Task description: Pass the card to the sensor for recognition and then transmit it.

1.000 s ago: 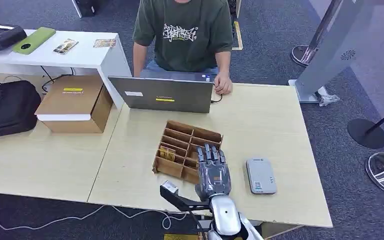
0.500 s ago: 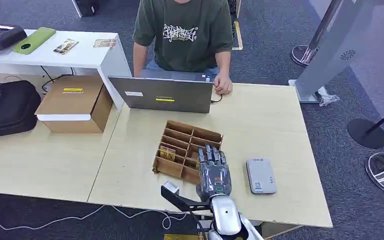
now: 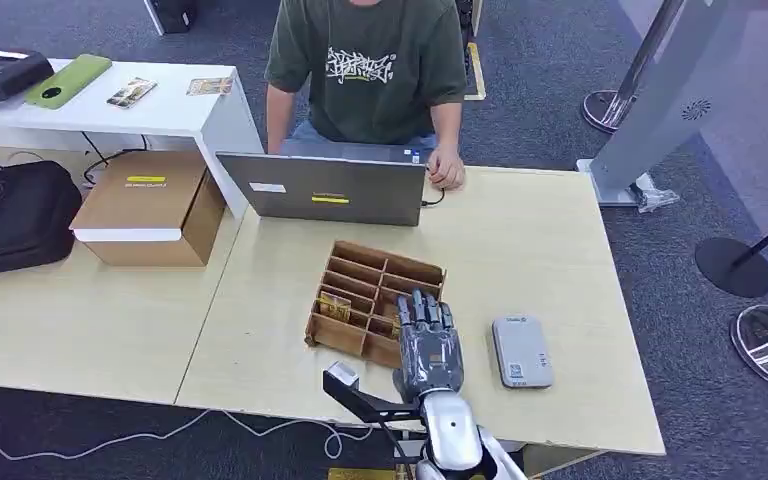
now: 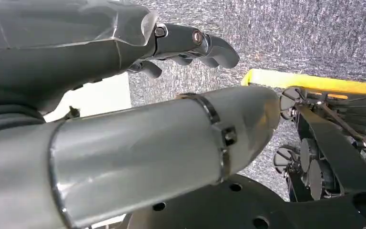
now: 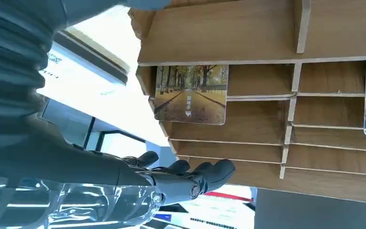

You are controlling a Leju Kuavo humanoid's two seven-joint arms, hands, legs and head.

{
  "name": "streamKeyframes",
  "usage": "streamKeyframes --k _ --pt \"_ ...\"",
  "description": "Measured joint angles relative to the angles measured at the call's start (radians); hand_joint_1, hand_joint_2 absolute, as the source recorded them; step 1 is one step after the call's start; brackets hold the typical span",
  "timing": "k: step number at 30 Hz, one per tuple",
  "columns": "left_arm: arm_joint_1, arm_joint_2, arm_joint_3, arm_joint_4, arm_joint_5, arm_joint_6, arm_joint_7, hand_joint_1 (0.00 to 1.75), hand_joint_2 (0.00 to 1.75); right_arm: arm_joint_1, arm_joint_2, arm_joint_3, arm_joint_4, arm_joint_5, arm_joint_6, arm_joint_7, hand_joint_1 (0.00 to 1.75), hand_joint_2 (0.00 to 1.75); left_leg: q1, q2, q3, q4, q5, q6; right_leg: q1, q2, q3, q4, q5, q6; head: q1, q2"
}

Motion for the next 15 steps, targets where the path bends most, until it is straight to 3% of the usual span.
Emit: streamKeyframes --k 2,4,15 --pt "0.000 0.000 0.000 0.000 0.000 0.000 0.000 0.00 0.00 0.000 0.000 0.000 0.000 0.000 0.000 0.000 1.36 1.75 0.000 0.000 0.000 0.000 0.000 0.000 0.000 0.000 0.000 0.000 0.000 0.000 0.000 0.000" --pt "0.000 0.000 0.000 0.000 0.000 0.000 0.000 0.00 0.00 0.001 0.000 0.000 0.000 0.000 0.000 0.000 1.57 1.75 0.000 0.000 0.000 0.000 0.000 0.000 0.000 0.000 0.000 0.000 0.000 0.000 0.000 0.000" --pt "0.000 0.000 0.000 0.000 0.000 0.000 0.000 0.00 0.00 0.001 0.002 -0.005 -0.006 0.000 0.003 -0.005 1.59 1.75 0.000 0.000 0.000 0.000 0.000 0.000 0.000 0.000 0.000 0.000 0.000 0.000 0.000 0.000"
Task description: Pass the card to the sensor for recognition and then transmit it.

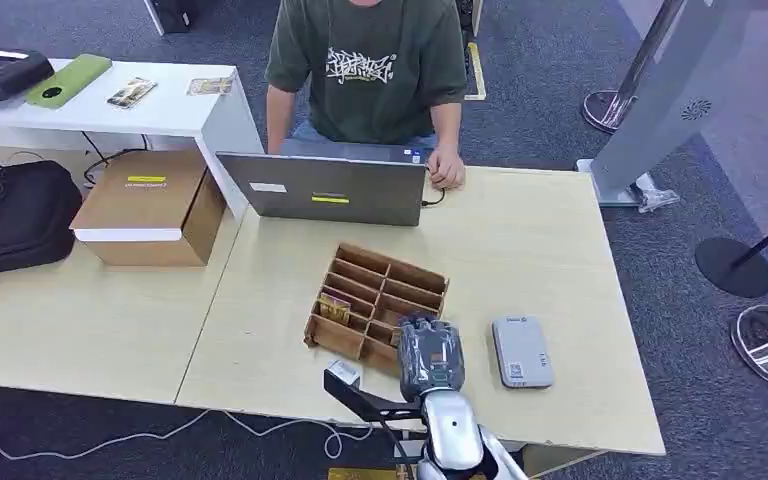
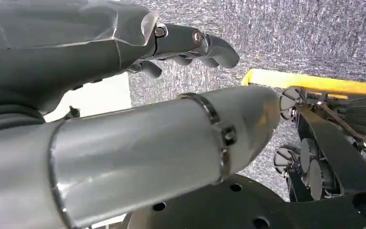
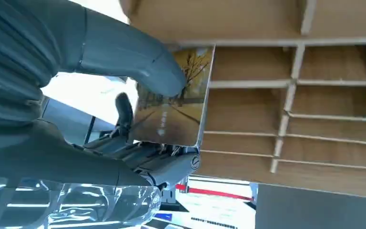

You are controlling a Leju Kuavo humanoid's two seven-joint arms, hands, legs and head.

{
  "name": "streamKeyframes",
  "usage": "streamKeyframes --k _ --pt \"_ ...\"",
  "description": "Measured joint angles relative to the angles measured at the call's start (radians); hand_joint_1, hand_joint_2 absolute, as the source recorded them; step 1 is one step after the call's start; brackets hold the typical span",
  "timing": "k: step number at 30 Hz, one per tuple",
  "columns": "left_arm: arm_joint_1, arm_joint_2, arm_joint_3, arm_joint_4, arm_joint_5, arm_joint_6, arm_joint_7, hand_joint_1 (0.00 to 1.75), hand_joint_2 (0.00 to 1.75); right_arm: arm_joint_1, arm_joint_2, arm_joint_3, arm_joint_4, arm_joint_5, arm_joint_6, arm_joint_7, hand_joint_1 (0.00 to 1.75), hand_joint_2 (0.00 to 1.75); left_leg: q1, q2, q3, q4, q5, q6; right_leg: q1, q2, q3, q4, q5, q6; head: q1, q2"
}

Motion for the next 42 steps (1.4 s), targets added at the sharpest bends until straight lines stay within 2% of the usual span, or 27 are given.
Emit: streamKeyframes --k 3,9,14,15,17,21,24,30,36,42 --pt "0.000 0.000 0.000 0.000 0.000 0.000 0.000 0.00 0.00 0.002 0.002 -0.001 -0.003 0.000 0.003 0.000 1.62 1.75 0.000 0.000 0.000 0.000 0.000 0.000 0.000 0.000 0.000 0.000 0.000 0.000 0.000 0.000" --pt "-0.001 0.000 0.000 0.000 0.000 0.000 0.001 0.00 0.00 0.013 0.002 -0.010 -0.012 0.000 0.006 -0.017 1.57 1.75 0.000 0.000 0.000 0.000 0.000 0.000 0.000 0.000 0.000 0.000 0.000 0.000 0.000 0.000" --pt "-0.001 0.004 0.000 0.000 0.000 0.000 0.008 0.00 0.00 0.019 0.003 -0.015 -0.016 0.000 0.005 -0.027 1.68 1.75 0.000 0.000 0.000 0.000 0.000 0.000 0.000 0.000 0.000 0.000 0.000 0.000 0.000 0.000" --pt "-0.001 0.004 0.000 0.000 0.000 0.000 0.010 0.00 0.00 0.020 0.003 -0.016 -0.016 0.000 0.005 -0.028 1.64 1.75 0.000 0.000 0.000 0.000 0.000 0.000 0.000 0.000 0.000 0.000 0.000 0.000 0.000 0.000" --pt "-0.001 0.005 0.000 0.000 0.000 0.000 0.011 0.00 0.00 0.020 0.004 -0.017 -0.016 0.000 0.005 -0.029 1.73 1.75 0.000 0.000 0.000 0.000 0.000 0.000 0.000 0.000 0.000 0.000 0.000 0.000 0.000 0.000" --pt "-0.001 0.008 0.000 0.000 0.000 0.001 0.011 0.00 0.00 0.025 0.005 -0.018 -0.017 0.000 -0.015 -0.034 1.75 1.75 0.000 0.000 0.000 0.000 0.000 0.000 0.000 0.000 0.000 0.000 0.000 0.000 0.000 0.000" --pt "-0.002 0.008 0.000 0.000 0.000 0.001 0.011 0.00 0.00 0.029 0.005 -0.023 -0.028 0.000 -0.047 -0.036 1.75 1.75 0.000 0.000 0.000 0.000 0.000 0.000 0.000 0.000 0.000 0.000 0.000 0.000 0.000 0.000" --pt "-0.001 0.007 0.000 0.000 0.000 0.002 -0.003 0.00 0.00 0.041 0.002 -0.051 -0.123 0.000 -0.178 -0.010 1.75 1.75 0.000 0.000 0.000 0.000 0.000 0.000 0.000 0.000 0.000 0.000 0.000 0.000 0.000 0.000" --pt "0.000 0.002 0.000 0.000 0.000 0.001 -0.013 0.00 0.00 0.072 0.003 -0.114 -0.238 0.000 -0.290 -0.066 1.75 1.75 0.000 0.000 0.000 0.000 0.000 0.000 0.000 0.000 0.000 0.000 0.000 0.000 0.000 0.000" --pt "0.000 -0.001 -0.002 0.000 0.000 0.000 -0.020 0.00 0.00 0.091 0.019 -0.181 -0.305 -0.018 -0.344 -0.123 1.75 1.75 0.000 0.000 0.000 0.000 0.000 0.000 0.000 0.000 0.000 0.000 0.000 0.000 0.000 0.000"
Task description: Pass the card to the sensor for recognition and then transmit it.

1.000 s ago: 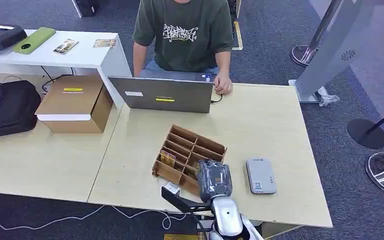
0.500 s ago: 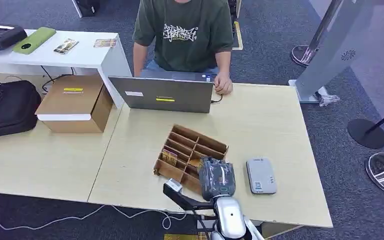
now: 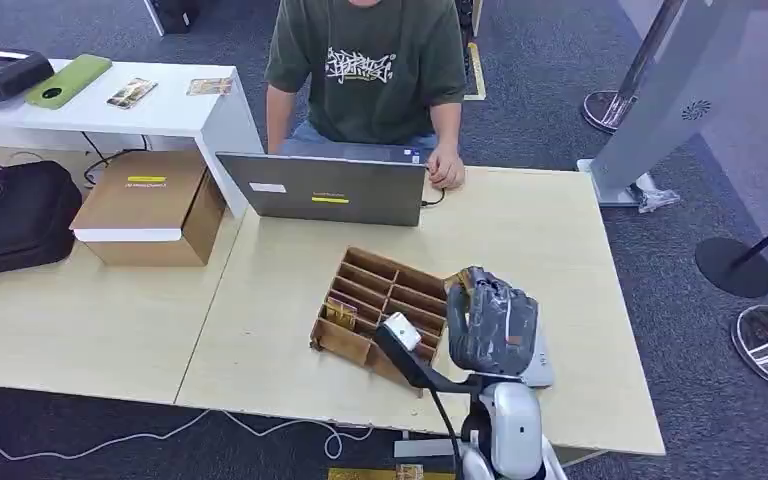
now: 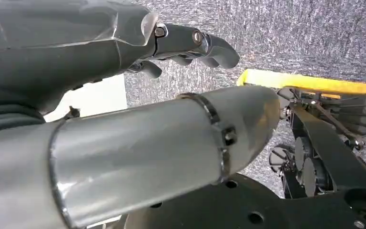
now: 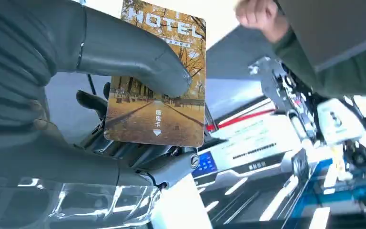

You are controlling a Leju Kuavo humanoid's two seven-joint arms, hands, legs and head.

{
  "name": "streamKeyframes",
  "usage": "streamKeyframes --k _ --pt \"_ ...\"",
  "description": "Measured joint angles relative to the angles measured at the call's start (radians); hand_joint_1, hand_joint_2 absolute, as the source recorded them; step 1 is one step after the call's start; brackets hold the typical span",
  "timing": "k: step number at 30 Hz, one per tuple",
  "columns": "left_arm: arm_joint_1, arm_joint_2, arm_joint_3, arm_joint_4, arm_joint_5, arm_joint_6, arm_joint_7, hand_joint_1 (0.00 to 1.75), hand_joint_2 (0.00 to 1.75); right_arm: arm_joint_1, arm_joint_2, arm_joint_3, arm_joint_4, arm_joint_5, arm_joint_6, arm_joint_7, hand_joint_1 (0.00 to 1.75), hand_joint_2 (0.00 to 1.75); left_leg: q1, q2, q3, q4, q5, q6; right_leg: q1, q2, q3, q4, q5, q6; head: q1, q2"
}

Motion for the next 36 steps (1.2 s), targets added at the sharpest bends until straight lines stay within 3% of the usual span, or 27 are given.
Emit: streamKeyframes --k 10,14,18,26,36 --pt "0.001 -0.008 -0.004 0.000 0.000 0.002 -0.003 0.00 0.00 0.066 0.046 -0.179 -0.125 -0.260 -0.254 -0.118 1.75 1.75 0.000 0.000 0.000 0.000 0.000 0.000 0.000 0.000 0.000 0.000 0.000 0.000 0.000 0.000" --pt "0.002 -0.011 -0.012 0.000 -0.002 0.003 -0.006 0.00 0.00 0.070 0.061 -0.249 -0.146 -0.370 -0.296 -0.175 1.75 1.75 0.000 0.000 0.000 0.000 0.000 0.000 0.000 0.000 0.000 0.000 0.000 0.000 0.000 0.000" --pt "0.003 -0.014 -0.029 0.000 -0.009 0.003 -0.015 0.00 0.00 0.050 0.070 -0.295 -0.145 -0.397 -0.294 -0.215 1.75 1.75 0.000 0.000 0.000 0.000 0.000 0.000 0.000 0.000 0.000 0.000 0.000 0.000 0.000 0.000" --pt "0.001 -0.014 -0.072 0.000 -0.042 0.001 -0.025 0.00 0.00 -0.174 0.093 -0.324 0.014 -0.313 -0.232 -0.197 1.75 1.75 0.000 0.001 0.001 0.000 0.002 -0.001 0.000 0.001 0.001 0.001 0.001 -0.001 0.000 0.000" --pt "-0.013 -0.001 -0.129 0.000 -0.144 0.010 -0.024 0.00 0.00 -0.545 0.108 -0.327 0.441 -0.095 -0.227 -0.119 1.75 1.75 0.000 0.001 0.000 0.000 0.004 -0.002 0.000 0.001 -0.001 0.002 0.003 -0.002 0.000 0.000"
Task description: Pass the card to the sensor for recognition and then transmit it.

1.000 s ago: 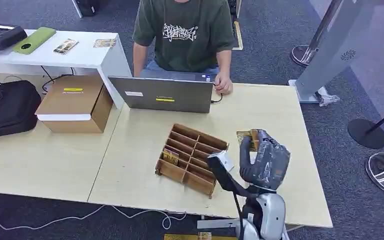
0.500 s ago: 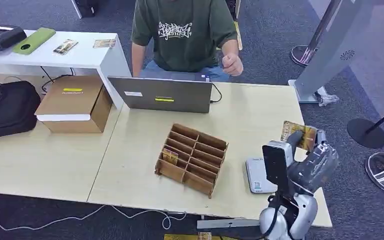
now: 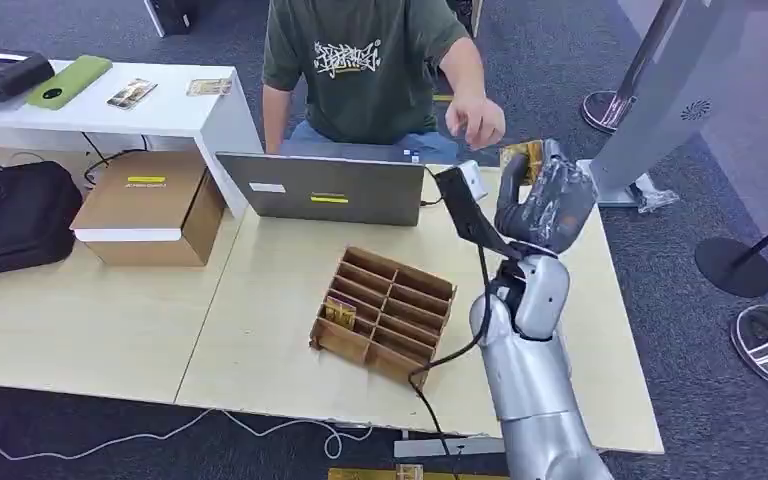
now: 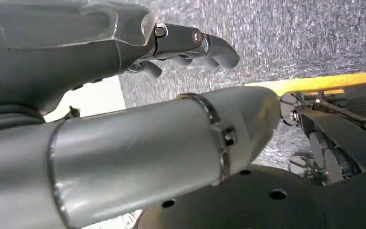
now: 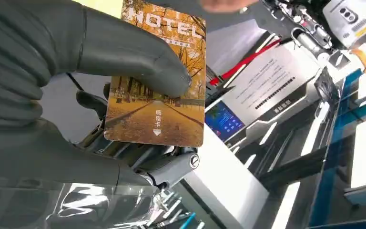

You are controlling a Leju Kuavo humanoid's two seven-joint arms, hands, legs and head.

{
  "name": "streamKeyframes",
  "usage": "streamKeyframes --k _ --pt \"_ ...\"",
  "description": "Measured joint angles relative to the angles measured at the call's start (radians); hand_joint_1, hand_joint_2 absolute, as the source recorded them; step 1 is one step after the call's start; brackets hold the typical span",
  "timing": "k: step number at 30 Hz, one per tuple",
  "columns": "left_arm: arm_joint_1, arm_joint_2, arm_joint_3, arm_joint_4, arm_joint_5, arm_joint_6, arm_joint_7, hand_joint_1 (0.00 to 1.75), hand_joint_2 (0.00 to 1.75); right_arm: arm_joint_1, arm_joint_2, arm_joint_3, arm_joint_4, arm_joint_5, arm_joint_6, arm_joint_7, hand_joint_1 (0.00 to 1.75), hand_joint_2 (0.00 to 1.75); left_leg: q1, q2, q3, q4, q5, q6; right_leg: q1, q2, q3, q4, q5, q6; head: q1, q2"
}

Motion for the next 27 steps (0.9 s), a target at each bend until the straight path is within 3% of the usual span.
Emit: streamKeyframes --k 4,8,12,17,27 --pt "-0.007 0.007 -0.007 -0.001 -0.046 0.002 0.007 0.00 0.00 -0.148 0.000 0.009 0.202 0.097 -0.016 0.045 1.75 1.75 0.000 0.000 0.000 0.000 0.000 -0.001 0.000 0.000 0.000 0.000 0.000 0.000 0.000 0.000" --pt "-0.010 0.012 -0.014 -0.001 -0.088 0.007 0.007 0.00 0.00 -0.267 0.000 0.046 0.380 0.112 -0.051 0.119 1.75 1.75 0.000 0.000 0.000 0.000 0.001 -0.001 0.000 0.000 0.000 0.000 0.000 0.000 0.000 0.000" --pt "-0.012 0.016 -0.018 -0.003 -0.115 0.008 0.007 0.00 0.00 -0.360 -0.005 0.094 0.523 0.112 -0.043 0.174 1.75 1.75 0.000 0.000 0.000 0.000 0.001 -0.001 0.000 0.000 -0.001 0.000 0.000 0.000 0.000 0.000" --pt "-0.016 0.017 -0.020 -0.004 -0.116 0.009 0.007 0.00 0.00 -0.425 -0.010 0.133 0.636 0.112 -0.034 0.195 1.75 1.75 0.000 0.000 0.000 0.000 0.001 -0.001 0.000 0.000 -0.001 0.000 0.000 0.000 0.000 0.000" --pt "-0.024 0.026 -0.021 -0.010 -0.113 0.010 0.010 0.00 0.00 -0.469 -0.013 0.162 0.715 0.112 -0.043 0.194 1.75 1.75 0.000 0.000 -0.001 0.000 0.000 -0.001 0.000 0.000 -0.002 0.000 0.000 0.000 0.000 0.000"
